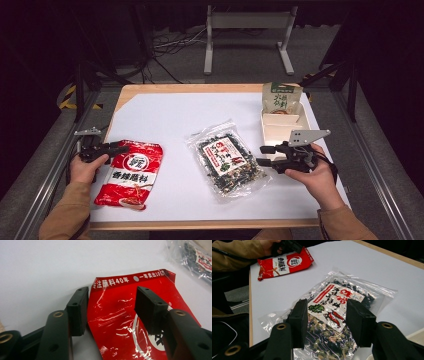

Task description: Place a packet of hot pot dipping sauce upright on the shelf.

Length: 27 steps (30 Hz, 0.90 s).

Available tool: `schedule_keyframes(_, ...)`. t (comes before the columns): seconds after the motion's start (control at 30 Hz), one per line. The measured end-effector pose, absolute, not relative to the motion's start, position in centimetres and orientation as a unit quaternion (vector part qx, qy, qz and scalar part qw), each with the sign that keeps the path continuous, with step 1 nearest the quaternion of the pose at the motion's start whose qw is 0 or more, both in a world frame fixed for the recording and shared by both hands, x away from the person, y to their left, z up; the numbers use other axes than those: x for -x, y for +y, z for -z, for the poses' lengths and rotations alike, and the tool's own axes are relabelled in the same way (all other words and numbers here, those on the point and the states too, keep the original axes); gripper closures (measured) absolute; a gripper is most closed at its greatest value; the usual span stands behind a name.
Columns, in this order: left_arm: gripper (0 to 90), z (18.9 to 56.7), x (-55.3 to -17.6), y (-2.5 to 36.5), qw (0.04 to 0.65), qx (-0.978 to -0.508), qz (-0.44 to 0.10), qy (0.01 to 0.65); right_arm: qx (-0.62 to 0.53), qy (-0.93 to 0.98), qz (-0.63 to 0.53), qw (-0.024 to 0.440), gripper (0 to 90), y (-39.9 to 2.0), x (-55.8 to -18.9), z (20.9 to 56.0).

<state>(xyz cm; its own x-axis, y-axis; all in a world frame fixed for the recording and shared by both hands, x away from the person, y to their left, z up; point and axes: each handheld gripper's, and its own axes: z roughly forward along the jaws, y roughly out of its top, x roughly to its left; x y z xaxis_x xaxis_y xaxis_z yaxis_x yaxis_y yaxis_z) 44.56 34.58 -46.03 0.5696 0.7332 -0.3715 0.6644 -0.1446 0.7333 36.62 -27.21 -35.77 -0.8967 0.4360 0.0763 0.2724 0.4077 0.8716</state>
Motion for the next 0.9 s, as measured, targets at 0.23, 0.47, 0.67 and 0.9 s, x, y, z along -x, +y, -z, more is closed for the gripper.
schedule_keyframes(0.23,69.0,45.7,-44.2,35.2,0.468,-0.755,-0.054,0.456,-0.212,0.838,-0.498,0.075,51.5,-26.9,-36.7,36.1)
schedule_keyframes(0.47,85.9,44.6,-43.1,35.7,0.487,-0.755,-0.058,0.434,-0.215,0.837,-0.498,0.074,50.9,-27.0,-36.6,36.1)
schedule_keyframes(0.67,89.2,44.0,-42.5,35.4,0.488,-0.768,-0.054,0.412,-0.214,0.837,-0.498,0.072,50.3,-27.0,-36.6,36.2)
schedule_keyframes(0.9,74.7,43.3,-41.6,34.1,0.475,-0.800,-0.034,0.365,-0.213,0.837,-0.498,0.071,49.5,-26.9,-36.5,36.2)
